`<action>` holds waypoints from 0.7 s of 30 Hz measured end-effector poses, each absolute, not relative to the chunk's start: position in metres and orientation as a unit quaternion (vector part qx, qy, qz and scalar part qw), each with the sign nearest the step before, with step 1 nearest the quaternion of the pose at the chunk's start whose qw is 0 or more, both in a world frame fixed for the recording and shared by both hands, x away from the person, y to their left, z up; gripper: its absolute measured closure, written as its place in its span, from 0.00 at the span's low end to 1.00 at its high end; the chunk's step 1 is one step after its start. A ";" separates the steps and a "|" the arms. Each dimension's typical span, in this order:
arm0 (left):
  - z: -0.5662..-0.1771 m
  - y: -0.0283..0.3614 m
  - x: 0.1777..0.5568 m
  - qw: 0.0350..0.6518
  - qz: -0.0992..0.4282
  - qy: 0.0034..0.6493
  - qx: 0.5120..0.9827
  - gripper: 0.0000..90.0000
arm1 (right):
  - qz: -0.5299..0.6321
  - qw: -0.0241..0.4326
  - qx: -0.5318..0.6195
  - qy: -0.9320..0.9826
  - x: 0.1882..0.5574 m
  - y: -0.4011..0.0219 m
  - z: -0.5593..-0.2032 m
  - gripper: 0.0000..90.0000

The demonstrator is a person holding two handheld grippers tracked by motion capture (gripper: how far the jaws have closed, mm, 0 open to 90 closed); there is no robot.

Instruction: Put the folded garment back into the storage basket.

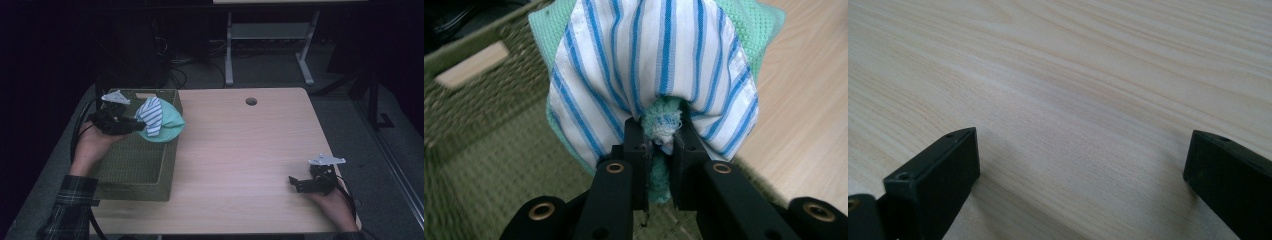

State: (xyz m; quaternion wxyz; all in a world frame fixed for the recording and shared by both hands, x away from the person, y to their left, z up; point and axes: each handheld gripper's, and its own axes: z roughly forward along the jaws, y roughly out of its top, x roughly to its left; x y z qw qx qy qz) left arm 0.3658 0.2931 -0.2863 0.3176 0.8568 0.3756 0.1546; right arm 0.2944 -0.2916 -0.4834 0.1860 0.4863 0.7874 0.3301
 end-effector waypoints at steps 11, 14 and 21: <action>-0.317 0.332 0.364 0.288 0.171 0.440 0.833 0.89 | 0.330 0.186 0.486 0.788 0.294 -0.292 -0.483 0.01; -0.328 0.336 0.365 0.282 0.169 0.448 0.831 0.89 | 0.330 0.186 0.486 0.788 0.294 -0.292 -0.483 0.01; -0.349 0.339 0.370 0.272 0.163 0.455 0.832 0.89 | 0.330 0.186 0.486 0.788 0.294 -0.292 -0.483 0.01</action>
